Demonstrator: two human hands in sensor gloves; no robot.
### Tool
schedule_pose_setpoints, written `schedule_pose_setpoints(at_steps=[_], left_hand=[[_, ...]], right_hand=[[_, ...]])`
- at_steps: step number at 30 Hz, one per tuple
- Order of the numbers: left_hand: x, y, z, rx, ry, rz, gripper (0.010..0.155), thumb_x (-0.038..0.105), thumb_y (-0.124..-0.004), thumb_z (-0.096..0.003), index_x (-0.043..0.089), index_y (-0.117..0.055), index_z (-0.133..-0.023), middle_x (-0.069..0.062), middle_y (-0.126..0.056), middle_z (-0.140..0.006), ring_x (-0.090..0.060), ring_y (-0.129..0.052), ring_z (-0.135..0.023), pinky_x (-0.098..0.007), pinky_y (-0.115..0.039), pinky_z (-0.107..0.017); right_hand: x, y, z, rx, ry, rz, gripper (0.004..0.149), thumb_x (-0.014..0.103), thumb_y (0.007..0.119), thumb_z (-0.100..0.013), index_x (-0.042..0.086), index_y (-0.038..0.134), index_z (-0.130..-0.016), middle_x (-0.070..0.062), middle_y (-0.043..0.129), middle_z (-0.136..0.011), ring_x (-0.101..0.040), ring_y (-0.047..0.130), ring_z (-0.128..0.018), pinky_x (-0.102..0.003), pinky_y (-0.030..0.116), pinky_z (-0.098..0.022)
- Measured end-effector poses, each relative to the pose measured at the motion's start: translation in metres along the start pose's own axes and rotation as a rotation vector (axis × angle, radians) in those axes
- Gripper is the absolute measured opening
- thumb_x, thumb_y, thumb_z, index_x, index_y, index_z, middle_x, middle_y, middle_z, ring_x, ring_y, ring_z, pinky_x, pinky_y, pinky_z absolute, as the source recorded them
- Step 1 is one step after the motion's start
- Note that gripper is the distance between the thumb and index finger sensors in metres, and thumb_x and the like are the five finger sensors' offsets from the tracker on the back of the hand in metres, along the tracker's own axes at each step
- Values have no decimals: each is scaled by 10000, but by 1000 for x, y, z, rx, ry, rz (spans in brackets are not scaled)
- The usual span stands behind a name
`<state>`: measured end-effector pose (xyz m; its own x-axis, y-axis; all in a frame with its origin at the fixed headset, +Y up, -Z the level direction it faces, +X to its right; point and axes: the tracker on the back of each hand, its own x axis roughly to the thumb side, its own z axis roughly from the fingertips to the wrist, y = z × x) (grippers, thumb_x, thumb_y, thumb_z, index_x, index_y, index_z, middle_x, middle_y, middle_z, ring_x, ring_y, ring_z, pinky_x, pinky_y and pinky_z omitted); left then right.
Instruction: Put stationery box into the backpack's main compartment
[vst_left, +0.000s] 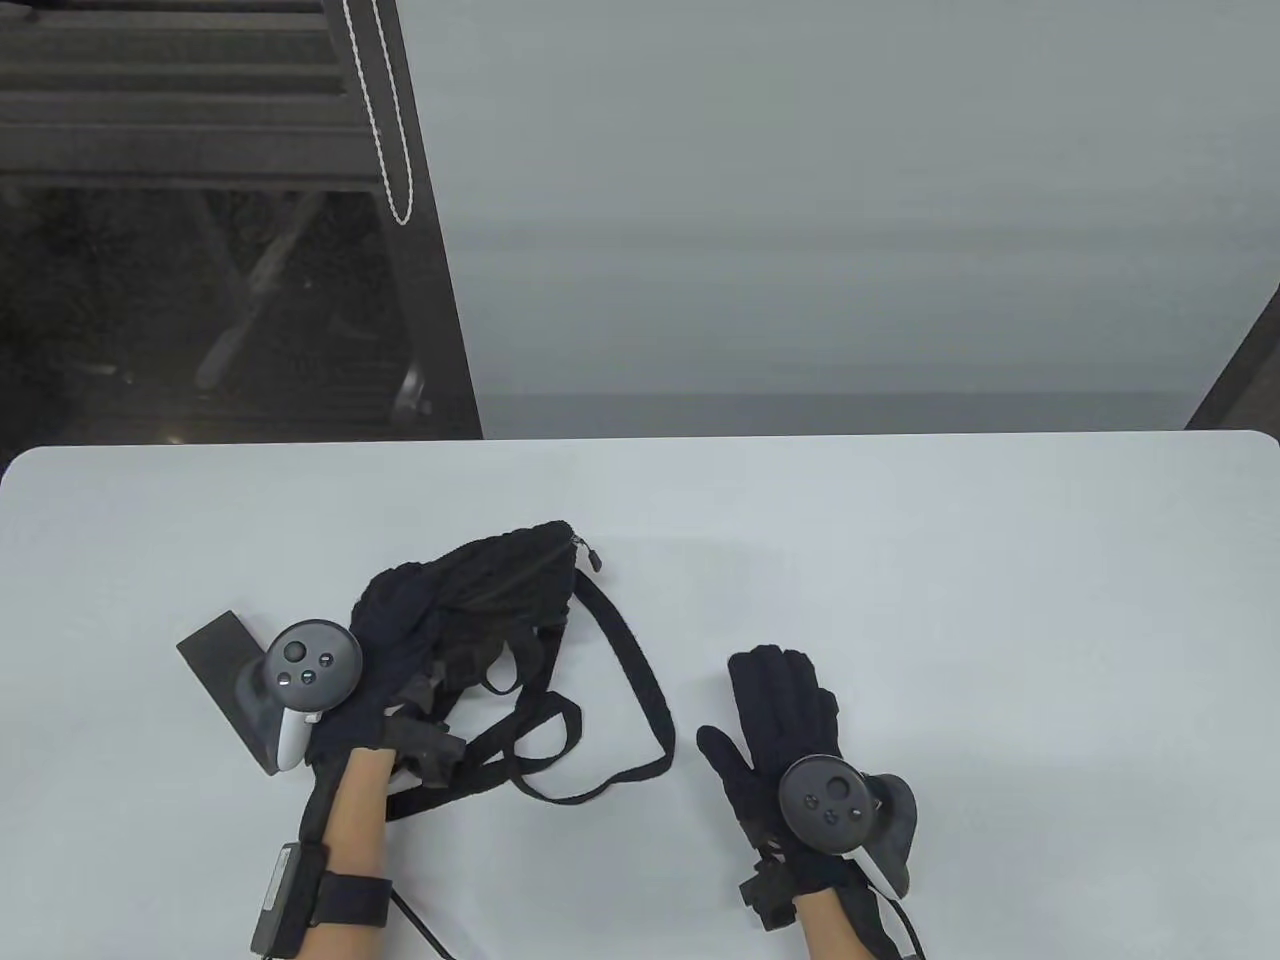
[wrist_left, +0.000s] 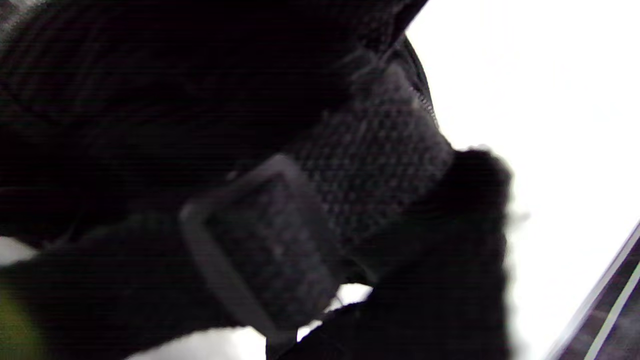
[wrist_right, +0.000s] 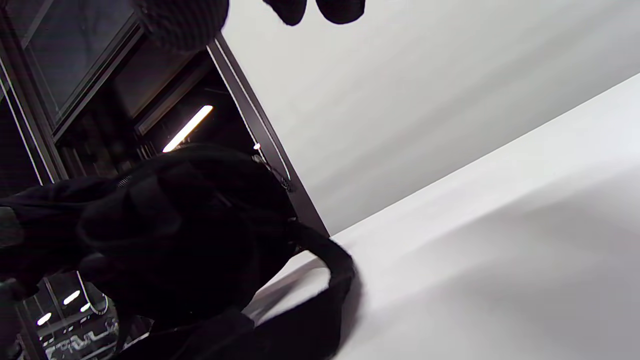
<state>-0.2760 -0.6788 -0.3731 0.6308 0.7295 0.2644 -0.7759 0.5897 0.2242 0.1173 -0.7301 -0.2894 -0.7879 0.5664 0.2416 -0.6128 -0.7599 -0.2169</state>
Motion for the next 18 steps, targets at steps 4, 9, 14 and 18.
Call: schedule_pose_setpoints(at_steps=[4, 9, 14, 18], left_hand=[[19, -3, 11, 17, -72, 170, 424, 245, -814, -552, 253, -771, -974, -149, -786, -996, -496, -758, -935, -642, -606, -693], [41, -14, 30, -9, -159, 369, 427, 257, -799, -563, 256, -744, -987, -140, -797, -955, -476, -783, -892, -633, -631, -673], [53, -30, 51, -39, -223, 445, 425, 263, -792, -566, 268, -739, -988, -128, -812, -908, -455, -814, -830, -623, -668, -639], [55, -43, 64, -95, -257, 446, 427, 257, -791, -565, 268, -738, -988, -129, -809, -905, -456, -809, -824, -627, -665, -636]], right_hand=[[-6, -9, 1, -46, 19, -51, 713, 599, 652, -553, 345, 337, -1141, 4, 294, -1234, -278, 287, -1109, -532, 338, -777], [-13, -20, 3, -108, 47, -138, 713, 596, 650, -555, 339, 336, -1141, -2, 299, -1231, -288, 302, -1107, -530, 360, -777], [-19, -28, 5, -152, 63, -238, 717, 610, 628, -554, 327, 335, -1144, -22, 311, -1230, -315, 369, -1106, -541, 414, -773], [-19, -32, 7, -137, 41, -339, 719, 628, 604, -549, 334, 332, -1146, -30, 325, -1231, -334, 448, -1092, -549, 449, -772]])
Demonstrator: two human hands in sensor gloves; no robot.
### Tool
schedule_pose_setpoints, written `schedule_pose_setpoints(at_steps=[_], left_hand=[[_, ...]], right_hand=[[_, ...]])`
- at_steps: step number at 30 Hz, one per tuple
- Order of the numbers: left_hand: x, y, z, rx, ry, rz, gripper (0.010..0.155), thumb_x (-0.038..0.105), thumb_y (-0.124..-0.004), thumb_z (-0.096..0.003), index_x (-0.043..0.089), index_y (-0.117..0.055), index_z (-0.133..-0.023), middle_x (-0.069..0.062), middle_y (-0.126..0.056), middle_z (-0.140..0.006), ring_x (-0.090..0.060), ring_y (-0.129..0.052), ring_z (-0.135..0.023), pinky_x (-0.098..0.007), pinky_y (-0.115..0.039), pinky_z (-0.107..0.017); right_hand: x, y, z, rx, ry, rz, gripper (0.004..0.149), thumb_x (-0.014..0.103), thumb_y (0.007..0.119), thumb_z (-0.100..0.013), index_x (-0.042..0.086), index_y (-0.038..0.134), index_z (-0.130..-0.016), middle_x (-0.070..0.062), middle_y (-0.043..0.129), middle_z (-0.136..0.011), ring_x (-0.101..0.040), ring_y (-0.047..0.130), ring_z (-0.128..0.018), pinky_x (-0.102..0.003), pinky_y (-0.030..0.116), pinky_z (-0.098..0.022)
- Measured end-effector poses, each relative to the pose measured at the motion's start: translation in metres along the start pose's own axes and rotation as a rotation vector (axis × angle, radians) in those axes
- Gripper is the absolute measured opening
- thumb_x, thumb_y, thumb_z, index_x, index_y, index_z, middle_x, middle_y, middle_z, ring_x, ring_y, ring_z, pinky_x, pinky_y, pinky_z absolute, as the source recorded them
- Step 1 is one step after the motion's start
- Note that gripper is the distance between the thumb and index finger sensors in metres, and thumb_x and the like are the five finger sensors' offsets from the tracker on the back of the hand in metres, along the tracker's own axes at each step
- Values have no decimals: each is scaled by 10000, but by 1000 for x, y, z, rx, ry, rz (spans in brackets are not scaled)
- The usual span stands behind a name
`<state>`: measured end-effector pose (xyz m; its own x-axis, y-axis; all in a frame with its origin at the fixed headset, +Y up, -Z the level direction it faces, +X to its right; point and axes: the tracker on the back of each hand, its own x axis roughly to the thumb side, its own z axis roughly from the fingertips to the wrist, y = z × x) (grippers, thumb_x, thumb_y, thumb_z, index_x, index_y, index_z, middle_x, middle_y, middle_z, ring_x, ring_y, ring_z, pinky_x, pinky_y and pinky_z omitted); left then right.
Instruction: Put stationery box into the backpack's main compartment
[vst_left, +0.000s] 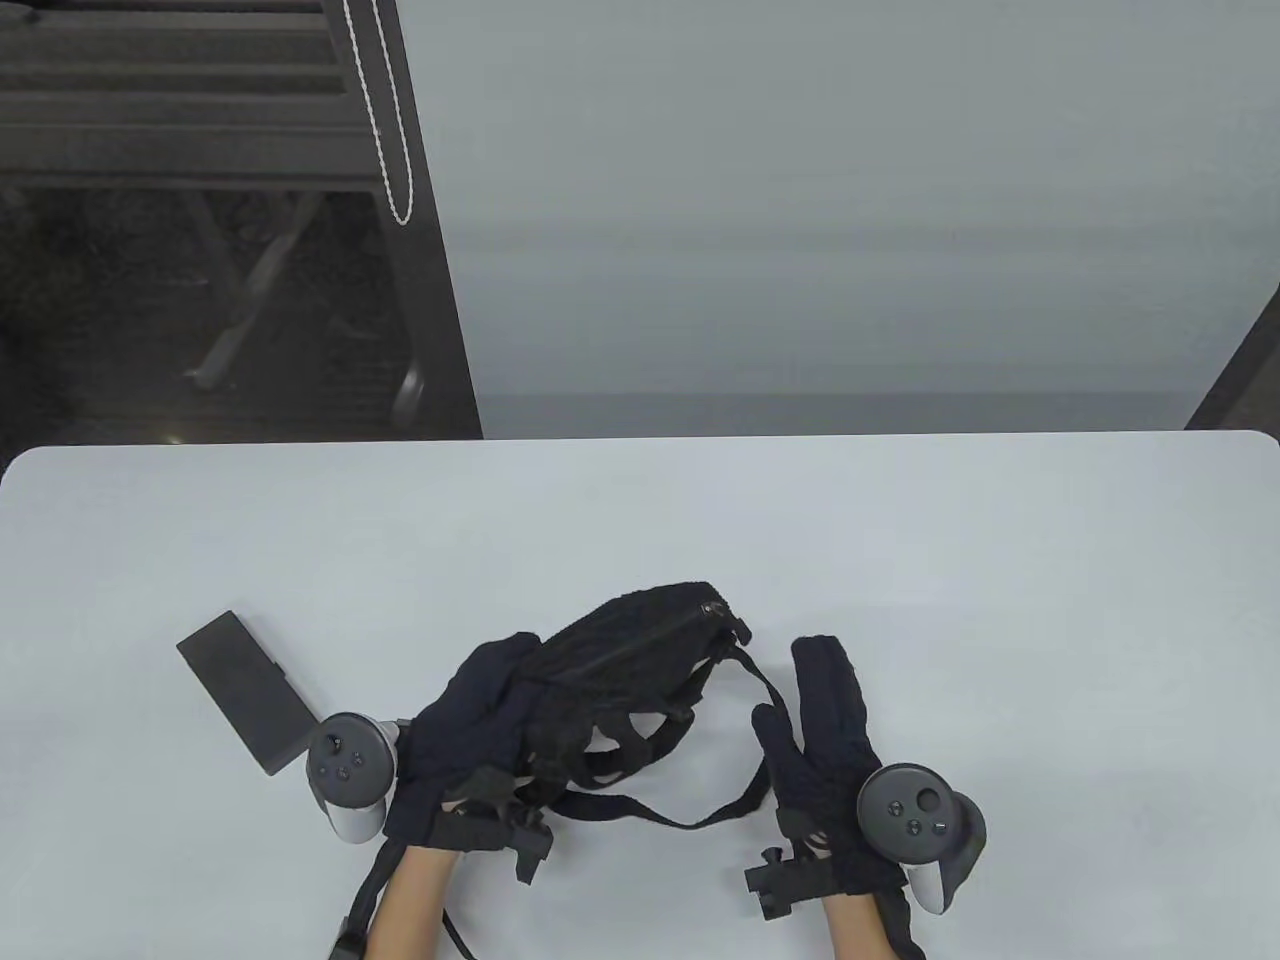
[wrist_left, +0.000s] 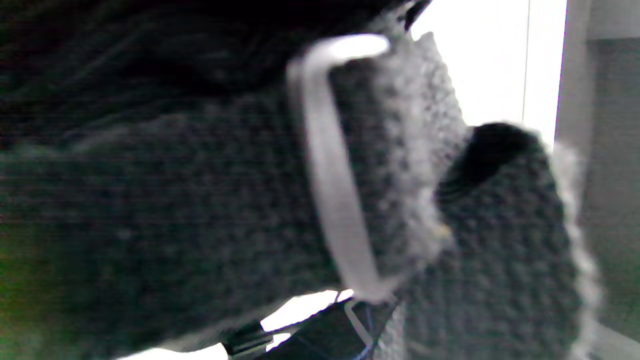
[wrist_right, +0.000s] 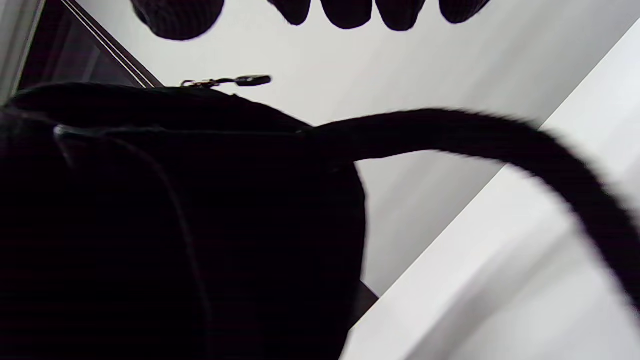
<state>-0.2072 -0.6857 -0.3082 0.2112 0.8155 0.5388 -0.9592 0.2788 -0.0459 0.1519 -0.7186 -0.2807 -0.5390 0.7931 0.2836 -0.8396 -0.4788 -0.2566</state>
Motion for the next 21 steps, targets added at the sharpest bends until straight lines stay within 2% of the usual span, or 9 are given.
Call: schedule_pose_setpoints(at_steps=[8, 12, 14, 16, 18, 21], left_hand=[[-5, -5, 7, -63, -15, -2, 428, 254, -788, -564, 271, -737, -989, -125, -801, -913, -456, -794, -838, -629, -648, -650], [-3, -8, 7, -101, -36, 1, 428, 254, -789, -563, 287, -744, -987, -120, -802, -914, -452, -793, -843, -629, -643, -657], [-4, -7, 6, -111, -38, 16, 429, 254, -789, -565, 283, -743, -990, -122, -803, -913, -453, -790, -844, -629, -641, -658], [-5, -5, 7, -99, -33, 12, 432, 253, -792, -564, 275, -744, -992, -125, -805, -909, -454, -790, -842, -632, -638, -659], [-5, -2, 8, -87, -32, -13, 441, 258, -794, -563, 274, -741, -1000, -120, -812, -904, -450, -801, -834, -630, -646, -654], [-4, 0, 7, -90, -38, -58, 470, 255, -796, -566, 280, -719, -1029, -121, -813, -903, -448, -804, -818, -632, -647, -647]], right_hand=[[5, 7, 1, 77, -8, -95, 745, 649, 617, -534, 326, 348, -1149, -39, 432, -1206, -332, 573, -1039, -550, 534, -750], [7, 11, 1, 82, 12, -78, 717, 598, 674, -548, 310, 391, -1141, -22, 546, -1153, -300, 671, -970, -524, 601, -720], [6, 12, 0, 72, 22, -52, 616, 497, 727, -572, 314, 483, -1108, 22, 671, -1052, -240, 759, -868, -491, 662, -687], [6, 9, 0, 32, 23, -33, 521, 448, 753, -573, 317, 593, -1051, 62, 785, -931, -179, 844, -748, -453, 734, -630], [7, 3, -1, -3, 15, -39, 467, 448, 786, -557, 327, 683, -996, 76, 859, -860, -151, 902, -669, -427, 787, -570], [14, -7, -6, -20, 22, -97, 422, 455, 813, -553, 346, 739, -953, 81, 895, -827, -148, 925, -638, -420, 801, -547]])
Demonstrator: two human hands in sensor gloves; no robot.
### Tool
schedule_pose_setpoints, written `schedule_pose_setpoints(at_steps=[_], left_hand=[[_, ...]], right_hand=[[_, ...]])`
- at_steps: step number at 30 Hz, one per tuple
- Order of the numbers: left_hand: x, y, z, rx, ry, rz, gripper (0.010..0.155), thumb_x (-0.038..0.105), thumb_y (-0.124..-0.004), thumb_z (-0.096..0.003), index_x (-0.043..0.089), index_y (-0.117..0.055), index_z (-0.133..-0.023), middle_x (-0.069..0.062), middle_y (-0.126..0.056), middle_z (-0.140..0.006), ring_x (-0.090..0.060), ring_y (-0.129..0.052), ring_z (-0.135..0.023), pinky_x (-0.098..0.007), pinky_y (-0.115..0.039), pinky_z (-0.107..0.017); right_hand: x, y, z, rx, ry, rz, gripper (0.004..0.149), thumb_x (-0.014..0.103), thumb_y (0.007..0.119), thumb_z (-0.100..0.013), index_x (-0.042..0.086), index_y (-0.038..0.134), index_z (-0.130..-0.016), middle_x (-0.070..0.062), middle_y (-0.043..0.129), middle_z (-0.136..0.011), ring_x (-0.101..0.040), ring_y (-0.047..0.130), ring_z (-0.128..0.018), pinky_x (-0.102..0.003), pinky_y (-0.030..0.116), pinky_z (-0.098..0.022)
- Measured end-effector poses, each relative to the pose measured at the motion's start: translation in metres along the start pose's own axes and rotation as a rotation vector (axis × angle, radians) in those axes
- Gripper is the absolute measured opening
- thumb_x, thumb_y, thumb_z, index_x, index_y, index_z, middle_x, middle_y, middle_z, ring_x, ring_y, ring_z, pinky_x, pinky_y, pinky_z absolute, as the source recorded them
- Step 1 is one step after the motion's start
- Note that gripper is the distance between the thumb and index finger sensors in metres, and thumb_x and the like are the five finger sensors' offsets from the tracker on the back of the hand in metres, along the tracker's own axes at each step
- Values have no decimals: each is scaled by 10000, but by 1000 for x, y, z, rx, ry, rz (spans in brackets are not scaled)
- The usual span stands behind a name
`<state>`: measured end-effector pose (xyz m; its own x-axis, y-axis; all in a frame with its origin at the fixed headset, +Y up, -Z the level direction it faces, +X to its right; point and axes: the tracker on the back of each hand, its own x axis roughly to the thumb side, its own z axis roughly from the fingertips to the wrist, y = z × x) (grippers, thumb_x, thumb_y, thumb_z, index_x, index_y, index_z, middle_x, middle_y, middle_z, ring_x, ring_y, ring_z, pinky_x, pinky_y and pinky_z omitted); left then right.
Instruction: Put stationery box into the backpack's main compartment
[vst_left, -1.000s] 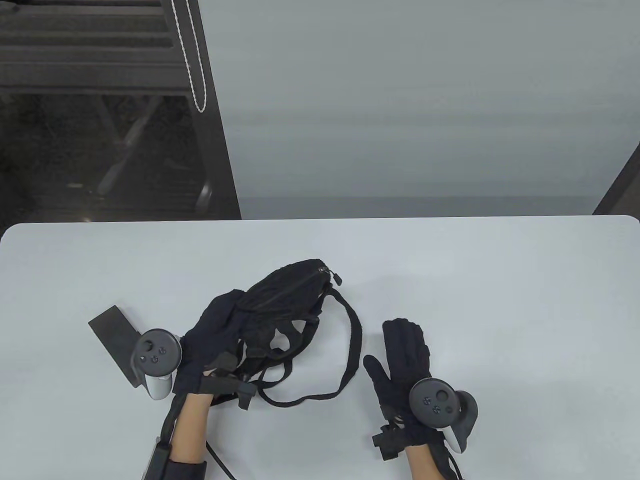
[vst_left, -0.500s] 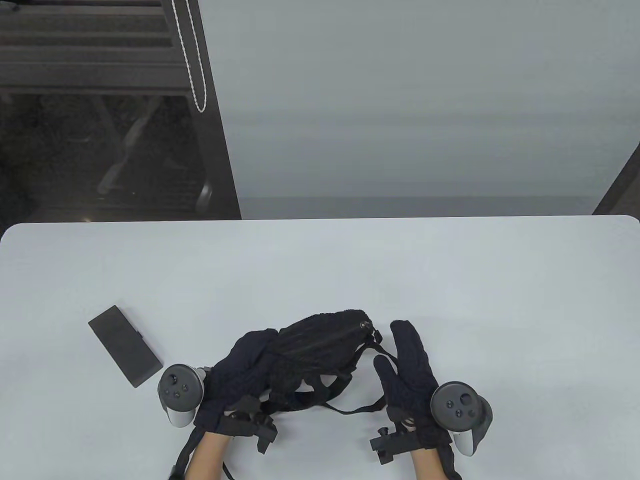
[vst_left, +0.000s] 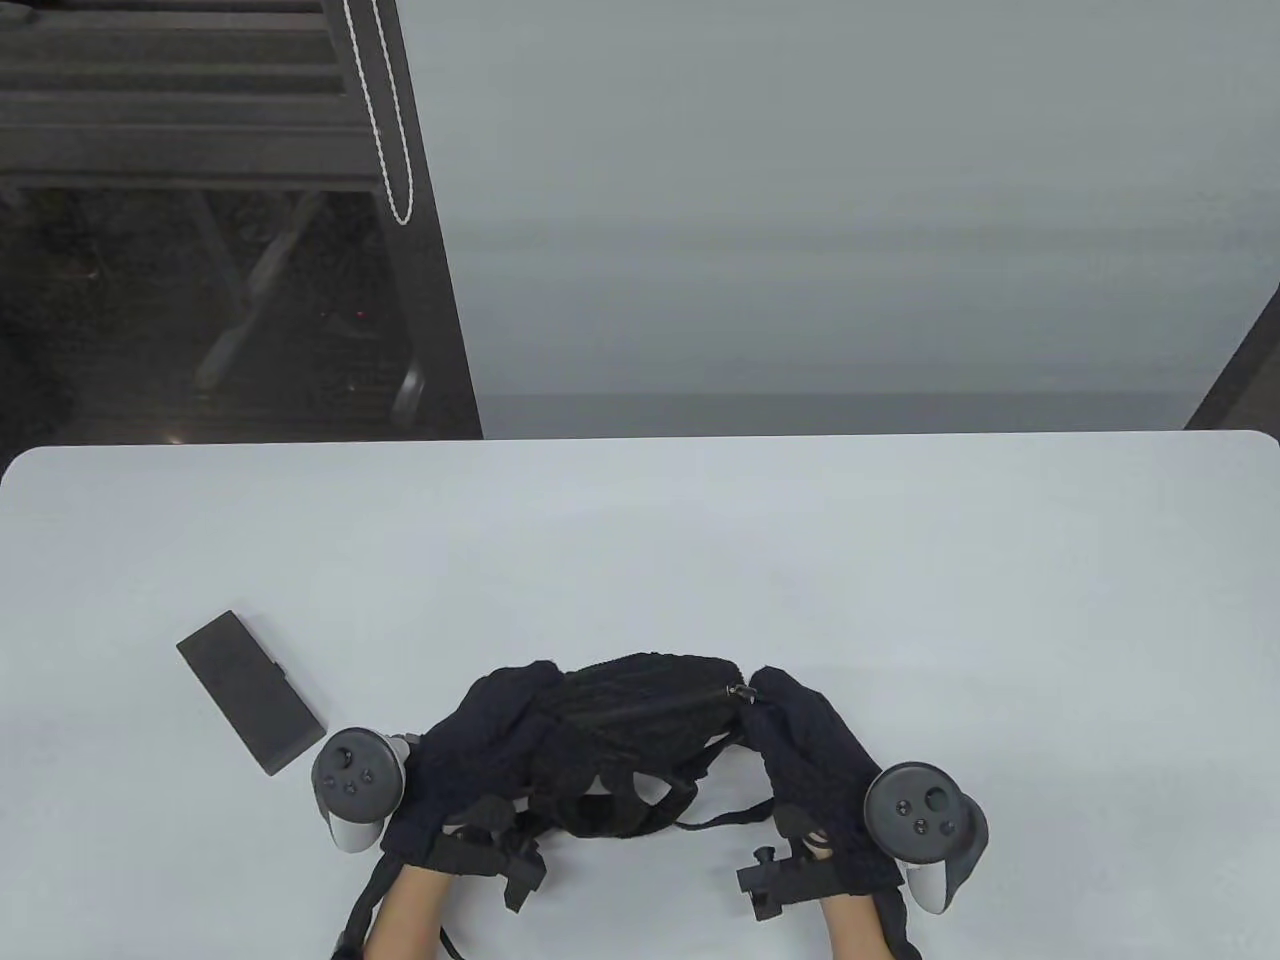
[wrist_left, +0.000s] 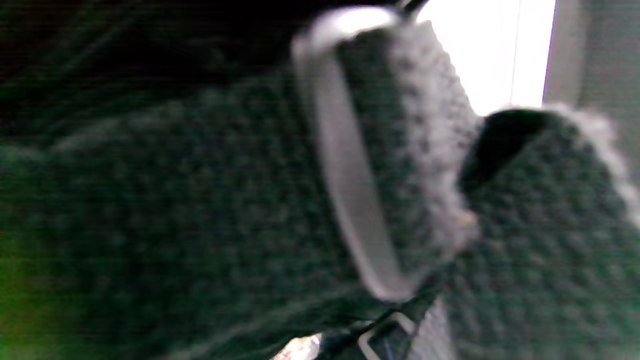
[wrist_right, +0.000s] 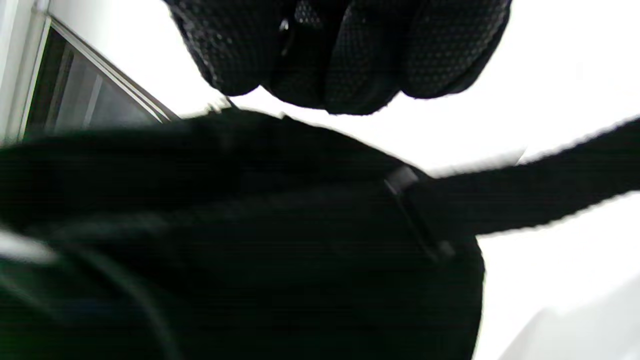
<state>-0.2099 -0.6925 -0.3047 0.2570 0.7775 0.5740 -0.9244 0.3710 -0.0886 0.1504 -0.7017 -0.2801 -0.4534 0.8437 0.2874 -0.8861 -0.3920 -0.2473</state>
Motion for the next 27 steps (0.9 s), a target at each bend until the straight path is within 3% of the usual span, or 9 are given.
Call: schedule_pose_setpoints(at_steps=[3, 6, 8, 17, 21, 27], left_hand=[[3, 2, 1, 33, -47, -87, 502, 259, -818, -556, 298, -710, -1045, -108, -841, -889, -431, -845, -795, -618, -687, -634], [6, 3, 3, 86, -85, -55, 591, 263, -848, -545, 342, -622, -1085, -99, -865, -885, -426, -876, -780, -611, -716, -616], [9, 4, 3, 70, -95, -26, 533, 248, -858, -553, 360, -700, -1050, -115, -877, -876, -442, -877, -776, -624, -710, -611], [10, 2, 3, 54, -62, -135, 497, 285, -820, -574, 303, -717, -1059, -110, -862, -870, -432, -865, -758, -610, -725, -589], [11, -1, 3, 98, -67, -93, 499, 301, -814, -575, 215, -717, -1057, -108, -865, -847, -430, -867, -730, -599, -739, -568], [8, 3, 5, 119, -51, -68, 502, 326, -793, -583, 177, -708, -1055, -114, -858, -824, -424, -868, -702, -589, -764, -541]], right_hand=[[20, -2, -3, -34, -38, -53, 425, 428, 845, -550, 322, 747, -950, 68, 907, -822, -166, 922, -649, -435, 792, -556], [49, 8, -7, -8, -87, -58, 420, 411, 850, -550, 320, 753, -947, 57, 906, -825, -176, 908, -683, -452, 774, -584], [78, 16, -9, -14, -160, 38, 407, 402, 854, -547, 330, 765, -938, 55, 906, -833, -184, 905, -695, -457, 770, -592], [168, 61, -15, 111, -358, 364, 404, 375, 842, -554, 341, 765, -949, 49, 897, -870, -223, 867, -779, -499, 712, -654], [190, 90, -8, 163, -454, 504, 400, 374, 836, -549, 378, 770, -943, 76, 895, -890, -212, 768, -931, -547, 607, -730], [199, 120, 12, 229, -535, 595, 384, 368, 826, -550, 385, 779, -931, 71, 892, -896, -197, 744, -969, -564, 588, -742]])
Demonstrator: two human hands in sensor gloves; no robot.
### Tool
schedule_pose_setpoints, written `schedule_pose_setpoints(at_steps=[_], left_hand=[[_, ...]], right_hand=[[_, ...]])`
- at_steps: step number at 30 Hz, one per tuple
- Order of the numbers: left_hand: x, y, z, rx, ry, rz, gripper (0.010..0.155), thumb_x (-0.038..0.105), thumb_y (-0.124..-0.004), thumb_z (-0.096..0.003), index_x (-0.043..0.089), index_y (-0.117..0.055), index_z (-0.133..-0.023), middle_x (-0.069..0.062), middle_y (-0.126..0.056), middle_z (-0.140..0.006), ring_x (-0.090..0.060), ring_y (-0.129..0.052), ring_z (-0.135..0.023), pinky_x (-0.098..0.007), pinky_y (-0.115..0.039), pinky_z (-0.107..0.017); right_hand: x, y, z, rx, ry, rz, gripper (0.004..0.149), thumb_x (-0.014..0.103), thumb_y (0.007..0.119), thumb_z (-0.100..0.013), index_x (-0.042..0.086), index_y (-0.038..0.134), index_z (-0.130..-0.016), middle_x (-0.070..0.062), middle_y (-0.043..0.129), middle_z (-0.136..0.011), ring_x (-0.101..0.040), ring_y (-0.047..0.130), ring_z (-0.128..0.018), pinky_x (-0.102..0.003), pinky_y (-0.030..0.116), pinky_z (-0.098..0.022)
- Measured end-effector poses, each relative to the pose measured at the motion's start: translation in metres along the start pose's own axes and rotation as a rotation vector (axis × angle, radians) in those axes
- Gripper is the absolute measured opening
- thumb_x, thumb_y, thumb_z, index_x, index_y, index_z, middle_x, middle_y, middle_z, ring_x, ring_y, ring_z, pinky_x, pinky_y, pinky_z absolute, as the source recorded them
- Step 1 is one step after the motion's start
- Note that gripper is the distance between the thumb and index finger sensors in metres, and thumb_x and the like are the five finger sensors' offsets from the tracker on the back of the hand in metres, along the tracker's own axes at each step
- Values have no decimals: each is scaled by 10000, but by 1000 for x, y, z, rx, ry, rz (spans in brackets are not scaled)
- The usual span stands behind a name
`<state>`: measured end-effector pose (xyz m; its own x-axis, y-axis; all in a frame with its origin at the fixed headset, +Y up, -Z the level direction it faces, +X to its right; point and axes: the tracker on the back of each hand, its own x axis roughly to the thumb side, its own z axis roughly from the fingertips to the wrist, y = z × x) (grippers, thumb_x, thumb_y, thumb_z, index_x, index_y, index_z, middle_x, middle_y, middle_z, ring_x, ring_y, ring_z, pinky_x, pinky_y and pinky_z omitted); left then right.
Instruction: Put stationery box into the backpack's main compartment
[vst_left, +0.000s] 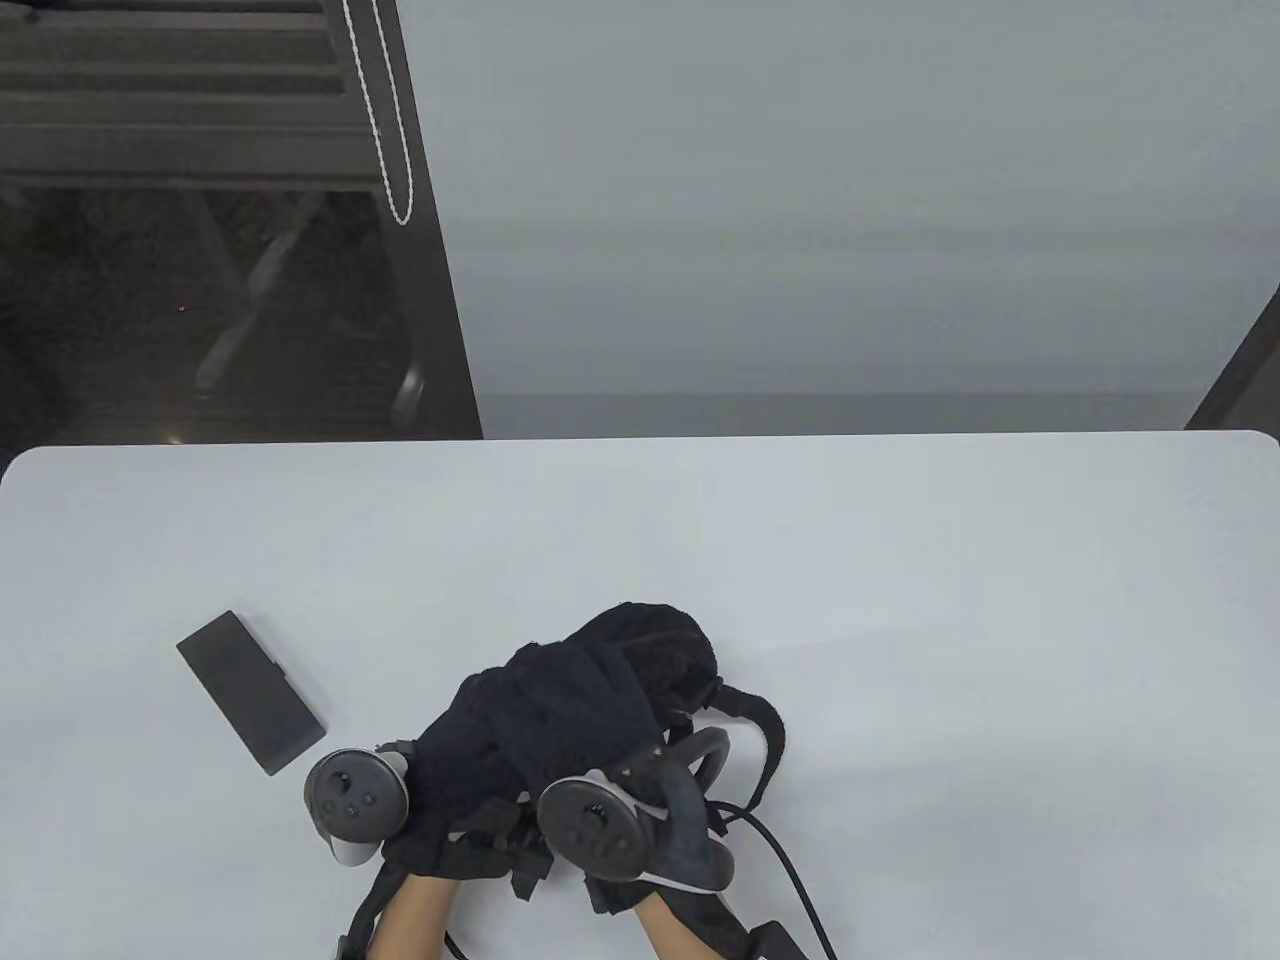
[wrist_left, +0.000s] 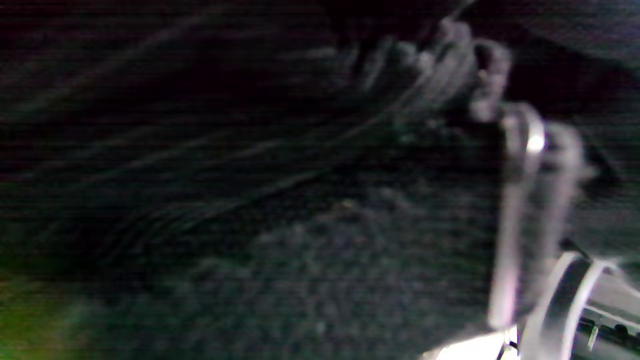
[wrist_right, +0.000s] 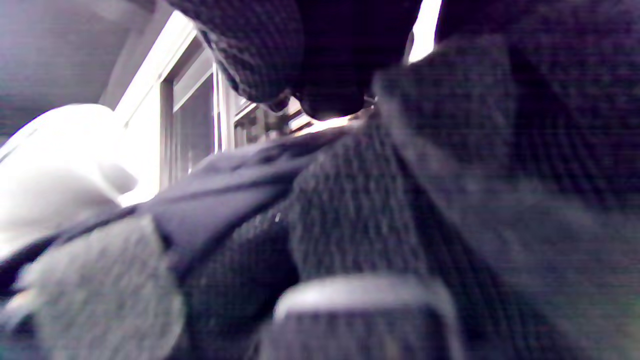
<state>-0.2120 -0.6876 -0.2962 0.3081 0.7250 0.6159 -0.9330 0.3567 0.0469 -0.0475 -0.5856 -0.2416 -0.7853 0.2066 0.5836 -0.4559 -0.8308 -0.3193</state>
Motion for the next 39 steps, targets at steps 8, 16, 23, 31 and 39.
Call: schedule_pose_setpoints(at_steps=[8, 16, 23, 31, 39], left_hand=[[-5, -3, 1, 8, 17, 37, 494, 288, -787, -577, 183, -715, -1054, -110, -838, -841, -430, -845, -729, -595, -755, -560], [-18, 13, 2, 75, 61, 242, 485, 270, -781, -562, 182, -750, -1037, -105, -842, -839, -427, -845, -720, -585, -766, -548], [-19, 18, 1, 45, 36, 349, 476, 276, -750, -561, 214, -760, -1033, -96, -829, -851, -425, -830, -739, -586, -750, -567], [-17, 14, -2, -56, 45, 475, 480, 272, -717, -562, 206, -733, -1037, -79, -787, -896, -431, -791, -792, -590, -720, -608], [-23, 3, -3, -110, 64, 489, 478, 275, -721, -567, 231, -730, -1042, -69, -770, -935, -436, -767, -833, -609, -688, -635]], right_hand=[[-9, 3, 3, 66, -35, -102, 404, 398, 818, -547, 365, 776, -947, 42, 884, -912, -198, 731, -990, -577, 562, -742], [-92, -32, 34, -72, 195, -277, 568, 553, 730, -546, 365, 620, -1071, 19, 717, -1107, -304, 659, -1029, -587, 566, -729], [-174, 20, 68, 44, 379, -700, 992, 701, 801, -406, 350, 279, -1174, -110, 209, -1253, -525, 285, -1085, -716, 464, -699], [-192, 70, 84, 136, 413, -919, 1103, 650, 838, -404, 302, 93, -1138, -150, 53, -1213, -535, 242, -1068, -700, 521, -688], [-190, 69, 95, 30, 472, -786, 859, 380, 912, -498, 232, 354, -1133, -62, 571, -1098, -266, 833, -808, -421, 816, -502]])
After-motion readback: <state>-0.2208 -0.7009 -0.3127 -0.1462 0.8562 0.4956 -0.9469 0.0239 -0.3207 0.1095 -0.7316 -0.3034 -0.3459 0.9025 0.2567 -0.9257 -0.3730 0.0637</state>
